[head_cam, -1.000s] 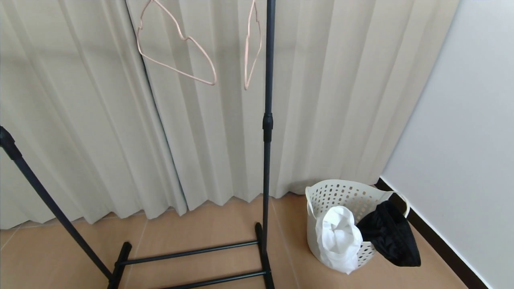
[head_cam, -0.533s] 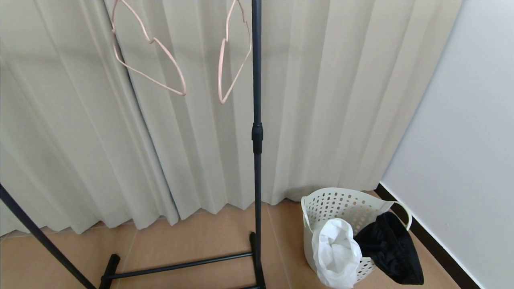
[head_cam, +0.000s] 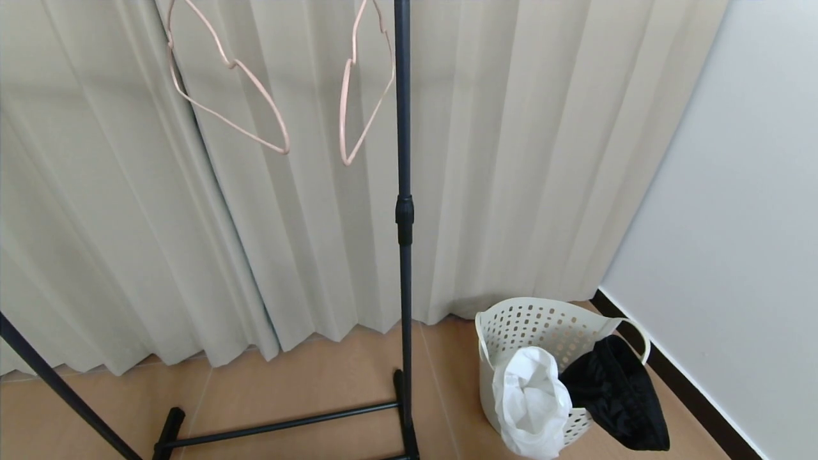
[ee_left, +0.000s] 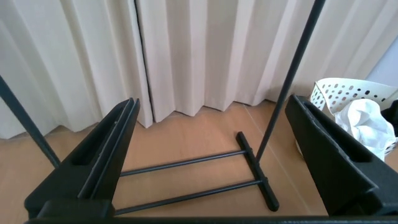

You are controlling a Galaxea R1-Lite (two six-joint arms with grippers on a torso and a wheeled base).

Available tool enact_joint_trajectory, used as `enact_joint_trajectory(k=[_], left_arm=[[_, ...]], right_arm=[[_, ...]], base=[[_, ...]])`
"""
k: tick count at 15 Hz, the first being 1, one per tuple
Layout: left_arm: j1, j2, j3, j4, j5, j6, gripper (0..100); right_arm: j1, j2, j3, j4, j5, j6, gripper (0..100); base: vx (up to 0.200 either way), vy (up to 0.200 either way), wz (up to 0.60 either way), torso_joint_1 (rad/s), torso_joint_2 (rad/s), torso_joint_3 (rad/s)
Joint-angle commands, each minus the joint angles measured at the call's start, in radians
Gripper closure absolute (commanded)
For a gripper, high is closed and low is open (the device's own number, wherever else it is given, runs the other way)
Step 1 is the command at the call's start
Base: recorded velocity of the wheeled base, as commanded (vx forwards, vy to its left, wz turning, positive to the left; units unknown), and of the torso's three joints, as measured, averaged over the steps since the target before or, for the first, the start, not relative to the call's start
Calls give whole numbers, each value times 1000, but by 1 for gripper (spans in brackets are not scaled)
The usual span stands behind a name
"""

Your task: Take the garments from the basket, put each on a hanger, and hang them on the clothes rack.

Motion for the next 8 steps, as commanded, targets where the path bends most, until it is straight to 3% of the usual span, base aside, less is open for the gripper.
enact_joint_trajectory(k=[1,5,8], left_arm=[[0,1,0,0,1,0,0],[0,1,0,0,-1,0,0],[0,1,0,0,-1,0,0]], right_arm=[[1,1,0,0,-2,0,0],[1,1,0,0,0,0,0],[1,1,0,0,-2,1,0]], base=[[0,0,0,0,0,0],[0,0,0,2,1,-14],[0,0,0,4,4,-141]])
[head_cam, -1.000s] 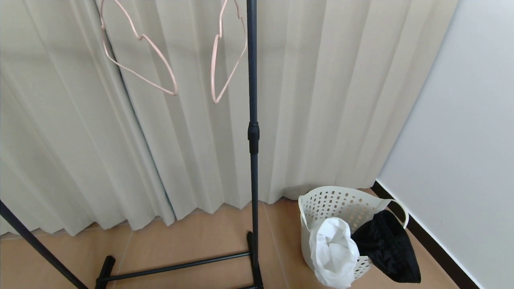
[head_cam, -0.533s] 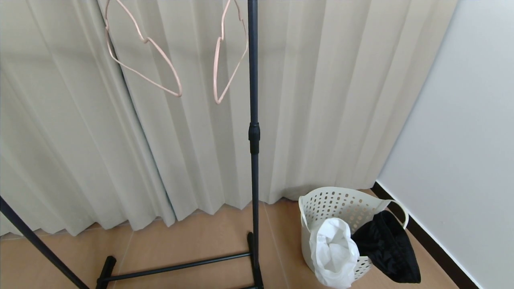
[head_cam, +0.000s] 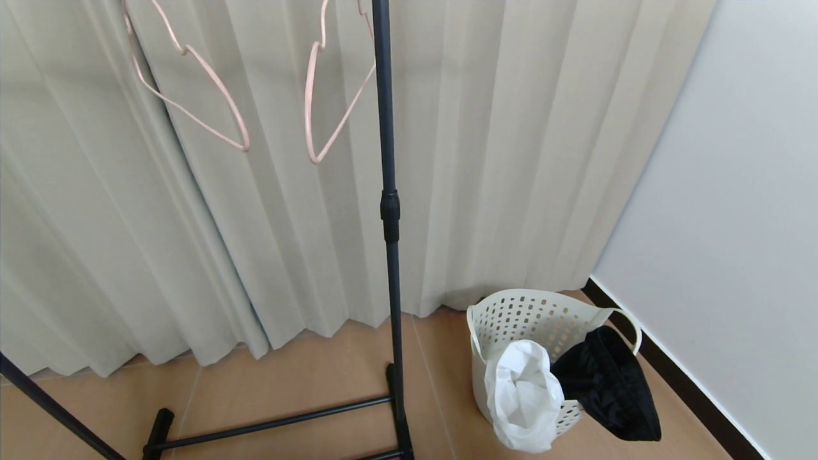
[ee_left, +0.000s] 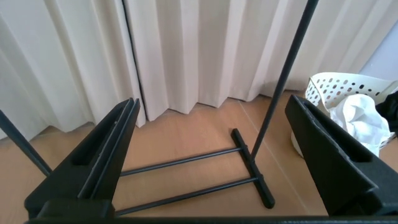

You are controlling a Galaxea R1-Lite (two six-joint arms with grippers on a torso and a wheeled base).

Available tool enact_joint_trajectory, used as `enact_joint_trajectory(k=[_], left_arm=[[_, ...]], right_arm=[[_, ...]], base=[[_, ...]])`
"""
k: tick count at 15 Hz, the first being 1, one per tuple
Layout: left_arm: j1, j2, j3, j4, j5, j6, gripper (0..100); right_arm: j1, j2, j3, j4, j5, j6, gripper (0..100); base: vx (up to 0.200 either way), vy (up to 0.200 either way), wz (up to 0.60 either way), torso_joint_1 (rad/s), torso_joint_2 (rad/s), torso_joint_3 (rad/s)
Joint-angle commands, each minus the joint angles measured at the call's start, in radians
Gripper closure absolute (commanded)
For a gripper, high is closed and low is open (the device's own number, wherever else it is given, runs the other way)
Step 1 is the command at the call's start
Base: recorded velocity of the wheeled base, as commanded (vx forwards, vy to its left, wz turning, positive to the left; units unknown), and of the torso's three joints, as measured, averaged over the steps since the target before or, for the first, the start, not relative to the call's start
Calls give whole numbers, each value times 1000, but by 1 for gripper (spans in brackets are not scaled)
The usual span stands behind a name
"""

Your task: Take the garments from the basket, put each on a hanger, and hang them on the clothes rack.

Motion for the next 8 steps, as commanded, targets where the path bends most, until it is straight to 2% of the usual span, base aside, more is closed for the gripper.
enact_joint_trajectory(k=[1,8], left_arm=[[0,1,0,0,0,0,0],[0,1,0,0,0,-2,0]], right_arm=[[-1,1,0,-1,-1,2,0],[1,1,0,-1,-1,0,0]], base=[[0,0,0,7,2,-193],[0,0,0,3,4,-195]])
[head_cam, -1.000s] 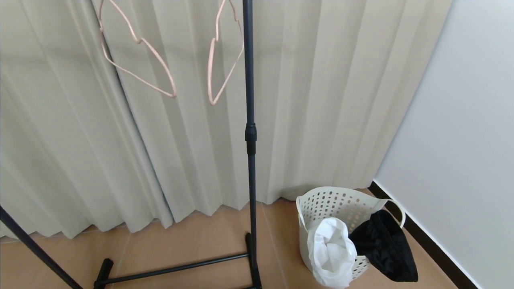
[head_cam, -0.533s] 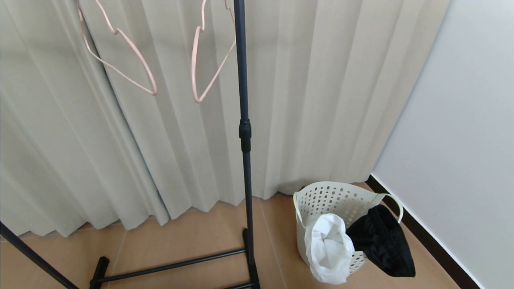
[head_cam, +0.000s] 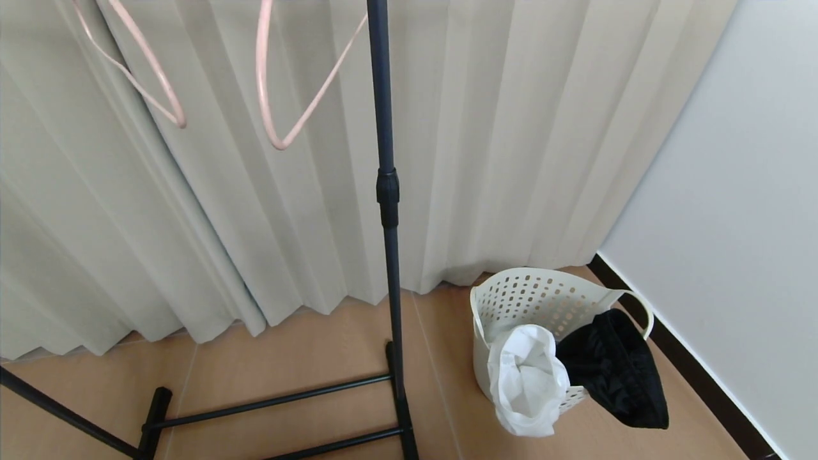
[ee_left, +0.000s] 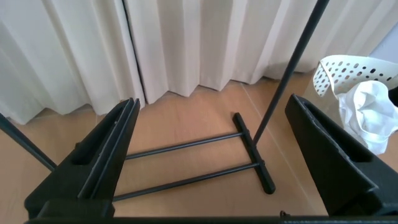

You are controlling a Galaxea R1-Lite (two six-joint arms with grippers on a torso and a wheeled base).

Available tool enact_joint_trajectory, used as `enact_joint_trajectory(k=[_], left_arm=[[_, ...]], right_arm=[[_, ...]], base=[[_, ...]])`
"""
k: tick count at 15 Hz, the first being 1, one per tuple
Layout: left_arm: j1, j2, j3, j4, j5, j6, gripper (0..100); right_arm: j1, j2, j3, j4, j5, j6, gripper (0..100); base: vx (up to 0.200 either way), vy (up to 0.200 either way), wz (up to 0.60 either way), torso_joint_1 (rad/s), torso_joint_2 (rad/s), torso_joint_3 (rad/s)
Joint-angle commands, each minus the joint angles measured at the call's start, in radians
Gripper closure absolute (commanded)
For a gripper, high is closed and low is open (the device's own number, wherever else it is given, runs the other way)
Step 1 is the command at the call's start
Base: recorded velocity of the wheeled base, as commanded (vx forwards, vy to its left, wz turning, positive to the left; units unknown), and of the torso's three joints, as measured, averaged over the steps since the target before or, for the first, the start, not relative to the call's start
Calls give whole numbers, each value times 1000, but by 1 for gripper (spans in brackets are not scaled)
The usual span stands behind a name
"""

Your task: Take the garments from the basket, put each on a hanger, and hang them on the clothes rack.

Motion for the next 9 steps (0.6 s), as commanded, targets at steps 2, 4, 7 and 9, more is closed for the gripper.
enact_joint_trajectory(k=[2,4,7,9], left_arm=[[0,1,0,0,0,-1,0],[0,1,-2,0,0,1,0],[0,1,-2,0,0,1,0],[0,1,0,0,0,1,0]], right_arm=[[1,1,0,-1,0,1,0],[1,1,0,1,0,0,0],[1,1,0,1,0,0,0],[1,1,0,1,0,1,0]], base=[[0,0,0,5,5,-193],[0,0,0,5,0,-193],[0,0,0,4,2,-199],[0,0,0,2,-2,-193]])
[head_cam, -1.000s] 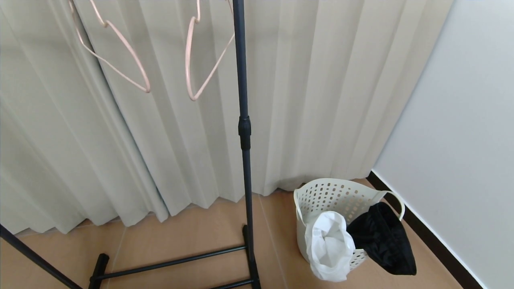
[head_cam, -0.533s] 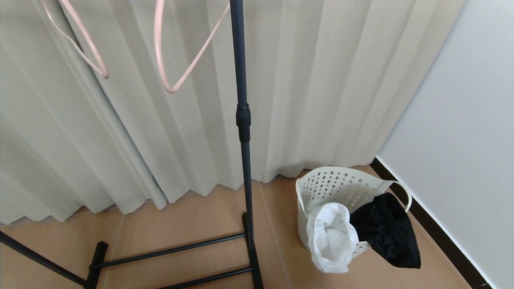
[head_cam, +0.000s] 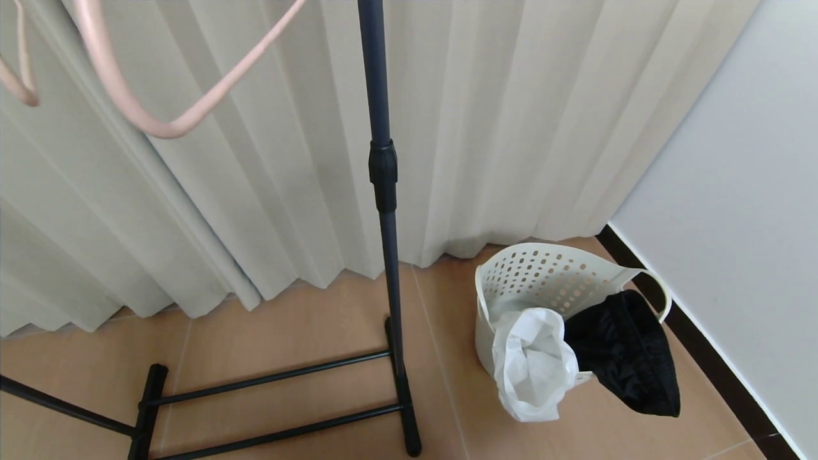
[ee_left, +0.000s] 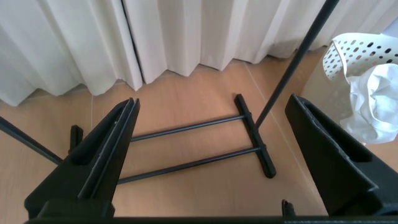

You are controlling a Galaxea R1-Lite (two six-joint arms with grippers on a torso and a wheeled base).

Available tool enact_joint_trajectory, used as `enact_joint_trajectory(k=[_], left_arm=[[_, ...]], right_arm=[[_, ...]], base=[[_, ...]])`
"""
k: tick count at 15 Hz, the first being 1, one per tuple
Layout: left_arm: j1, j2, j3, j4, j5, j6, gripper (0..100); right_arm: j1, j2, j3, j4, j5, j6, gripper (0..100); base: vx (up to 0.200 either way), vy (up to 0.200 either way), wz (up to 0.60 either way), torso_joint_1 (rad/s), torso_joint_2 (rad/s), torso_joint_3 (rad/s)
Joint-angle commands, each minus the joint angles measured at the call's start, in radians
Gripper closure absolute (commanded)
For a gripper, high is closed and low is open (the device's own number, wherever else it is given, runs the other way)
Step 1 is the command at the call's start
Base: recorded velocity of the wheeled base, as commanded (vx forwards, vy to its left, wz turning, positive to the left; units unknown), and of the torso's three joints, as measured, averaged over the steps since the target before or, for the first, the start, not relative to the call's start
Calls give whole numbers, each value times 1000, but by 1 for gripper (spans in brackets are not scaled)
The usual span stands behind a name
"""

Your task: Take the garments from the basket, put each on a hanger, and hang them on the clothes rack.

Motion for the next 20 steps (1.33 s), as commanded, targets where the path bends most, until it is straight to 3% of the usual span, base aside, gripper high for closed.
enact_joint_trajectory(k=[1,14,18,19,20], left_arm=[[0,1,0,0,0,0,0],[0,1,-1,0,0,-2,0],[0,1,0,0,0,-2,0],[0,1,0,0,0,-2,0],[0,1,-1,0,0,-3,0]], right_arm=[[-1,1,0,-1,0,1,0],[0,1,0,-1,0,1,0],[0,4,-1,7,-2,-6,0],[5,26,-3,11,-3,-6,0],[6,156,-4,13,-3,-12,0]], base=[[0,0,0,7,7,-203],[0,0,0,0,4,-196],[0,0,0,0,5,-41],[0,0,0,0,0,0],[0,0,0,0,0,0]])
